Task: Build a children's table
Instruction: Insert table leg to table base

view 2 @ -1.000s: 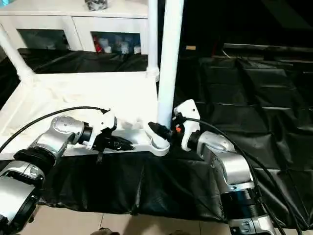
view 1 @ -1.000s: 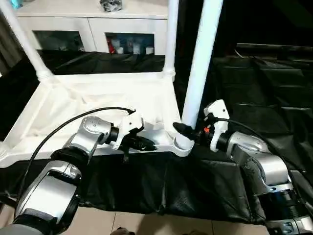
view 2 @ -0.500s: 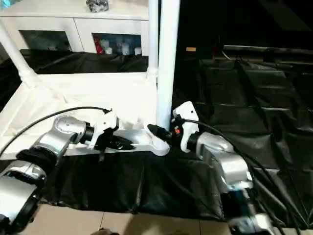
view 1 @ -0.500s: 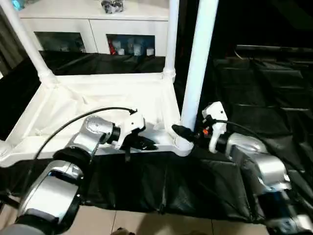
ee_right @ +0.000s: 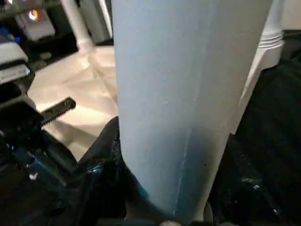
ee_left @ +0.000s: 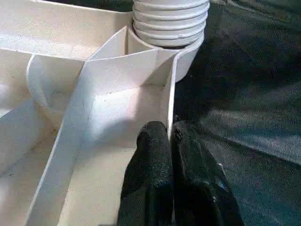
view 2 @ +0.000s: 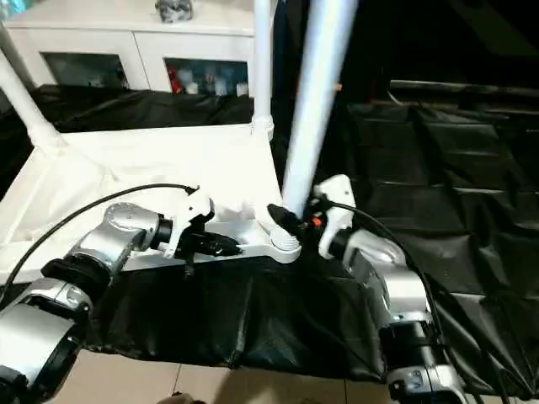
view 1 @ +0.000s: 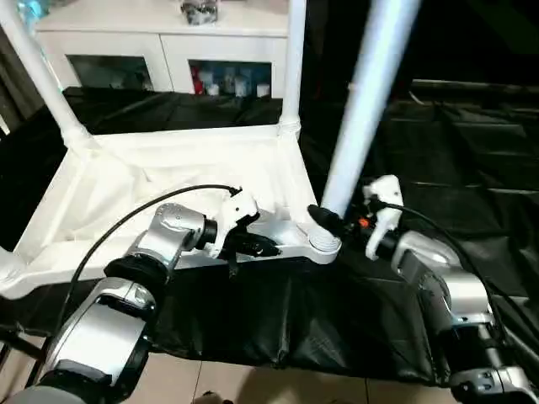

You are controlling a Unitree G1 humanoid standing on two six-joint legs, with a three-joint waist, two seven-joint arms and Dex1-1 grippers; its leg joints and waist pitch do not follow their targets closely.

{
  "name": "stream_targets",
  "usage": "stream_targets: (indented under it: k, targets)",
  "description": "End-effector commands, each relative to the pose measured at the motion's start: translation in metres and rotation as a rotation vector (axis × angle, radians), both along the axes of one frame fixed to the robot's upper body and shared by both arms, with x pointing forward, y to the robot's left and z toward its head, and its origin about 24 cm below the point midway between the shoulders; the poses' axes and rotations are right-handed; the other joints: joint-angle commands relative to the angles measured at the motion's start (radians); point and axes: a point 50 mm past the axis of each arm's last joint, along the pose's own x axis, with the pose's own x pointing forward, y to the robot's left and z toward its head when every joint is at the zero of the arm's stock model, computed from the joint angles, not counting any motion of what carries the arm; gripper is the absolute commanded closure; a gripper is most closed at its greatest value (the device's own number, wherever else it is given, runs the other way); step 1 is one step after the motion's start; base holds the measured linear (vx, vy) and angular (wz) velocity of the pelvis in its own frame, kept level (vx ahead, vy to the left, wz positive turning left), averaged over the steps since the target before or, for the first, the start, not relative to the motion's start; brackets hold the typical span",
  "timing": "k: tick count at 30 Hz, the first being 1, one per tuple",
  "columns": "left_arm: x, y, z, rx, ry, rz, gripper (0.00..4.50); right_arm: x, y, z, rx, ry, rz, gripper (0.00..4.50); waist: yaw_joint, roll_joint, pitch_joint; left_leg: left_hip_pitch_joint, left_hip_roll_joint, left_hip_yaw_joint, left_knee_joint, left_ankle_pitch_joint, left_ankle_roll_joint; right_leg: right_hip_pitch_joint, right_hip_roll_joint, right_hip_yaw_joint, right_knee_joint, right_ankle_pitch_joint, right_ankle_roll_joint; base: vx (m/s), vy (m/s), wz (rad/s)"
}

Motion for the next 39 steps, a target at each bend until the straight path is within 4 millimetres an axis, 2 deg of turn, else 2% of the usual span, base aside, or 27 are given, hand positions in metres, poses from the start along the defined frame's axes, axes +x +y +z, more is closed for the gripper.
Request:
stream_targets:
  k: [1, 3, 4, 6, 9, 13, 16, 19, 25, 26, 28, 32, 33, 37, 38, 39]
  targets:
    - [0.006, 0.003, 0.007, -0.012, -0.042, 0.063, 4.5, -0.008, -0.005, -0.021, 0.031, 0.074, -0.022, 2.61, 0.0, -0.006, -0.071, 0.015, 0.039, -0.017, -0.073, -0.219, 0.026, 0.043, -0.091, 0.051, -0.094, -0.277, -0.204, 0.0, 0.0, 0.0]
    - [0.007, 0.004, 0.007, -0.003, -0.054, 0.069, 4.5, -0.014, -0.005, -0.028, 0.034, 0.071, -0.038, 2.61, 0.001, -0.003, -0.07, 0.012, 0.04, -0.018, -0.075, -0.193, 0.036, 0.044, -0.087, 0.05, -0.088, -0.221, -0.218, 0.0, 0.0, 0.0]
    - [0.007, 0.004, 0.007, -0.003, -0.054, 0.069, 4.5, -0.014, -0.005, -0.028, 0.034, 0.071, -0.038, 2.61, 0.001, -0.003, -0.07, 0.014, 0.04, -0.017, -0.074, -0.194, 0.039, 0.042, -0.088, 0.05, -0.088, -0.205, -0.224, 0.0, 0.0, 0.0]
    - [0.007, 0.004, 0.008, 0.004, -0.06, 0.072, 4.5, -0.019, -0.005, -0.034, 0.021, 0.064, -0.041, 2.61, 0.0, -0.005, -0.07, 0.011, 0.039, -0.017, -0.074, -0.193, 0.043, 0.044, -0.088, 0.049, -0.087, -0.198, -0.229, 0.0, 0.0, 0.0]
    - [0.008, 0.004, 0.008, 0.011, -0.062, 0.071, 4.5, -0.022, -0.001, -0.04, -0.076, 0.06, -0.011, 2.61, 0.0, -0.001, -0.067, 0.013, 0.038, -0.017, -0.076, -0.208, 0.042, 0.044, -0.088, 0.048, -0.092, -0.242, -0.22, 0.0, 0.0, 0.0]
    - [0.007, 0.006, 0.008, 0.042, -0.074, 0.051, 4.5, -0.019, 0.003, -0.038, -0.212, 0.045, 0.046, 2.61, -0.004, -0.003, -0.062, 0.017, 0.037, -0.019, -0.08, -0.244, 0.027, 0.041, -0.087, 0.048, -0.102, -0.335, -0.192, 0.0, 0.0, 0.0]
    - [0.006, 0.007, 0.007, 0.054, -0.075, 0.04, 4.5, -0.016, 0.005, -0.036, -0.25, 0.045, 0.088, 2.62, -0.009, -0.003, -0.058, 0.021, 0.037, -0.021, -0.082, -0.288, 0.018, 0.038, -0.087, 0.047, -0.109, -0.398, -0.178, 0.0, 0.0, 0.0]
    - [0.006, 0.008, 0.007, 0.065, -0.076, 0.027, 4.5, -0.013, 0.009, -0.034, -0.269, 0.053, 0.135, 2.62, -0.015, -0.004, -0.058, 0.018, 0.036, -0.023, -0.084, -0.294, 0.019, 0.038, -0.087, 0.047, -0.109, -0.406, -0.172, 0.0, 0.0, 0.0]
    - [0.005, 0.011, 0.006, 0.085, -0.076, 0.018, 4.5, -0.014, 0.015, -0.04, -0.306, 0.103, 0.261, 2.62, -0.023, -0.005, -0.058, 0.018, 0.036, -0.021, -0.081, -0.298, 0.027, 0.035, -0.087, 0.049, -0.111, -0.401, -0.184, 0.0, 0.0, 0.0]
    - [0.005, 0.011, 0.006, 0.085, -0.076, 0.017, 4.5, -0.014, 0.015, -0.04, -0.307, 0.104, 0.263, 2.62, -0.025, -0.02, -0.058, 0.017, 0.037, -0.02, -0.082, -0.294, 0.03, 0.035, -0.085, 0.049, -0.112, -0.403, -0.182, 0.0, 0.0, 0.0]
    - [0.005, 0.013, 0.008, 0.089, -0.079, 0.001, 4.5, -0.016, 0.017, -0.042, -0.302, 0.122, 0.314, 2.62, -0.024, -0.013, -0.058, 0.016, 0.037, -0.022, -0.083, -0.291, 0.031, 0.035, -0.087, 0.048, -0.11, -0.416, -0.177, 0.0, 0.0, 0.0]
    - [0.004, 0.016, 0.01, 0.102, -0.082, -0.057, 4.5, -0.015, 0.02, -0.043, -0.297, 0.138, 0.393, 2.62, -0.026, -0.019, -0.062, 0.016, 0.04, -0.023, -0.084, -0.29, 0.032, 0.036, -0.088, 0.049, -0.107, -0.39, -0.185, 0.0, 0.0, 0.0]
    - [0.002, 0.018, 0.011, 0.107, -0.08, -0.08, 4.5, -0.014, 0.02, -0.043, -0.298, 0.141, 0.411, 2.62, -0.027, -0.024, -0.062, 0.012, 0.041, -0.022, -0.085, -0.284, 0.034, 0.037, -0.087, 0.049, -0.106, -0.372, -0.188, 0.0, 0.0, 0.0]
    - [0.002, 0.021, 0.014, 0.111, -0.083, -0.11, 4.5, -0.009, 0.021, -0.04, -0.319, 0.138, 0.439, 2.62, -0.025, -0.023, -0.064, 0.016, 0.044, -0.02, -0.087, -0.277, 0.028, 0.036, -0.088, 0.05, -0.1, -0.331, -0.207, 0.0, 0.0, 0.0]
    - [0.003, 0.022, 0.018, 0.111, -0.083, -0.119, 4.5, -0.004, 0.021, -0.035, -0.327, 0.127, 0.445, 2.62, -0.024, -0.025, -0.064, 0.018, 0.044, -0.019, -0.087, -0.28, 0.027, 0.034, -0.088, 0.05, -0.101, -0.332, -0.209, 0.0, 0.0, 0.0]
    - [0.004, 0.023, 0.02, 0.11, -0.084, -0.125, 4.5, 0.0, 0.021, -0.031, -0.325, 0.121, 0.452, 2.62, -0.024, -0.032, -0.066, 0.016, 0.044, -0.019, -0.086, -0.275, 0.028, 0.038, -0.089, 0.05, -0.097, -0.325, -0.214, 0.0, 0.0, 0.0]
